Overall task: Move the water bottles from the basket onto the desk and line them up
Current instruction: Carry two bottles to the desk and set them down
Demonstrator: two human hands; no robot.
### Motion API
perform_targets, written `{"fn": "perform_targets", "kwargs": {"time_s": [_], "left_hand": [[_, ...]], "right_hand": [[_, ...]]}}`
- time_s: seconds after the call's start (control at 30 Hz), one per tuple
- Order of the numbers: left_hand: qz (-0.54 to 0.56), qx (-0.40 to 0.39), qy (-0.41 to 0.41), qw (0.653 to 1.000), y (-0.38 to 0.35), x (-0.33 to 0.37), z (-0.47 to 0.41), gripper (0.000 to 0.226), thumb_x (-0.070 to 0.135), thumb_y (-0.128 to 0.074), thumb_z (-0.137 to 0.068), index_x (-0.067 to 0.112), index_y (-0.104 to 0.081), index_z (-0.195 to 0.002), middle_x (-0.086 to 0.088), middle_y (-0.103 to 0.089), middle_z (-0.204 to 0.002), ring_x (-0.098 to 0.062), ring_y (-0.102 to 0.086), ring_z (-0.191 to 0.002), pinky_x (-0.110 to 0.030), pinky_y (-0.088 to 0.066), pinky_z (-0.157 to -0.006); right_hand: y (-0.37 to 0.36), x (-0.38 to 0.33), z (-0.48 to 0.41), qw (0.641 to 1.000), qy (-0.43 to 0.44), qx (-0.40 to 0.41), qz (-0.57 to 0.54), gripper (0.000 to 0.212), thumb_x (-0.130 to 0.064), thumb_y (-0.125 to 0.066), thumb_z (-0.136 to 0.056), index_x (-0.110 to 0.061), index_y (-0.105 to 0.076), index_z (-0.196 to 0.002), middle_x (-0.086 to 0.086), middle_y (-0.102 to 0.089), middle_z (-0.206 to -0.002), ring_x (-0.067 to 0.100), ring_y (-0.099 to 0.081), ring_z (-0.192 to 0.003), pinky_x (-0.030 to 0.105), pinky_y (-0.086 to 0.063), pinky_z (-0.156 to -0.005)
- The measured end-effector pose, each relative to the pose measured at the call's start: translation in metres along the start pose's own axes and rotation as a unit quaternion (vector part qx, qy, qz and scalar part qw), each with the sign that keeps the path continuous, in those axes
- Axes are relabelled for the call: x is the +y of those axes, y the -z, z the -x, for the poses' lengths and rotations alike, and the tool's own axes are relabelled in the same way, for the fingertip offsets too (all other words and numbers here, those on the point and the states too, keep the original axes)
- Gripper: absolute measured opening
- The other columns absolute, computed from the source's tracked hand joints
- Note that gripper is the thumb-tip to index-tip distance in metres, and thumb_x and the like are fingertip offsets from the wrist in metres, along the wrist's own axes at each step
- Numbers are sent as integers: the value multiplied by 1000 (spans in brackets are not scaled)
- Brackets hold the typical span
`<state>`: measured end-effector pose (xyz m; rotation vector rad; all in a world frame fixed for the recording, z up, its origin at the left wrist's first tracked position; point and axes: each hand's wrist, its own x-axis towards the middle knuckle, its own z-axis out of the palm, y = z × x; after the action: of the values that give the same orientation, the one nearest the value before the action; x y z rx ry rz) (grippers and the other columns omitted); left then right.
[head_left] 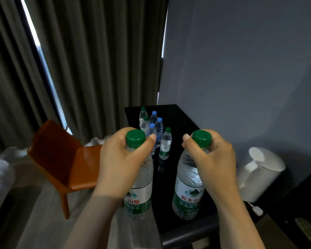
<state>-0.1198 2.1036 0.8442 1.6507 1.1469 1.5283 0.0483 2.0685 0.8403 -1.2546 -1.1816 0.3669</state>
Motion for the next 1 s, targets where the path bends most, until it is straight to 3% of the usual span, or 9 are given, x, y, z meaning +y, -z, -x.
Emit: {"fn": "perform_targets", "kwargs": {"time_s": [0.1, 0.23, 0.4, 0.53, 0.7, 0.87, 1.0], "left_hand": [[12, -17, 10, 1000, -3, -31, -41, 28, 30, -73, -77, 5, -64, -70, -9, -65, -69, -9, -56, -58, -26, -46, -53], [5, -67, 8, 998, -11, -73, -83, 31, 32, -73, -75, 8, -58, -64, -4, -60, -61, -2, -48, -51, -14, -38, -48], [20, -116, 71, 990, -31, -126, -118, 26, 29, -75, -75, 9, -61, -67, -7, -62, -65, -4, -51, -52, -23, -43, -50], [47, -165, 103, 980, -55, -161, -146, 15, 20, -77, -76, 15, -65, -67, 4, -64, -59, 0, -55, -53, -12, -45, -52], [5, -235, 89, 968, -92, -200, -174, 5, 17, -75, -78, 18, -71, -79, 3, -72, -77, -3, -66, -73, -14, -52, -67], [-27, -298, 135, 944, -138, -242, -196, 16, 15, -78, -76, 26, -68, -83, 17, -69, -90, 11, -62, -88, -5, -46, -78], [-64, -333, 166, 926, -163, -278, -207, 18, 24, -79, -75, 25, -69, -90, 16, -69, -93, 4, -63, -91, -10, -46, -80]], "right_hand": [[-27, 16, -26, 1000, -18, 11, 1, 14, -23, -73, -83, -18, -65, -73, 1, -69, -71, -1, -59, -59, 7, -46, -55], [-58, 39, -51, 999, -21, 44, 15, 13, -23, -74, -82, -17, -65, -75, -7, -65, -66, -4, -57, -59, 6, -43, -56], [-76, 76, -75, 997, -62, 40, 36, 7, -21, -74, -81, -16, -69, -80, -9, -70, -74, -2, -64, -68, 9, -47, -62], [-83, 116, -97, 993, -89, 49, 64, 6, -21, -75, -80, -19, -69, -78, -8, -70, -74, 1, -65, -69, 10, -48, -63], [-84, 173, -120, 988, -142, 38, 55, 5, -23, -74, -79, -21, -71, -82, -7, -72, -80, 3, -67, -75, 11, -50, -66], [-78, 227, -141, 979, -186, 45, 63, 5, -21, -76, -79, -20, -71, -81, -5, -72, -80, 3, -68, -74, 10, -50, -64], [-73, 259, -150, 972, -217, 44, 73, 8, -22, -77, -78, -23, -71, -83, -8, -72, -80, 2, -67, -73, 10, -50, -64]]}}
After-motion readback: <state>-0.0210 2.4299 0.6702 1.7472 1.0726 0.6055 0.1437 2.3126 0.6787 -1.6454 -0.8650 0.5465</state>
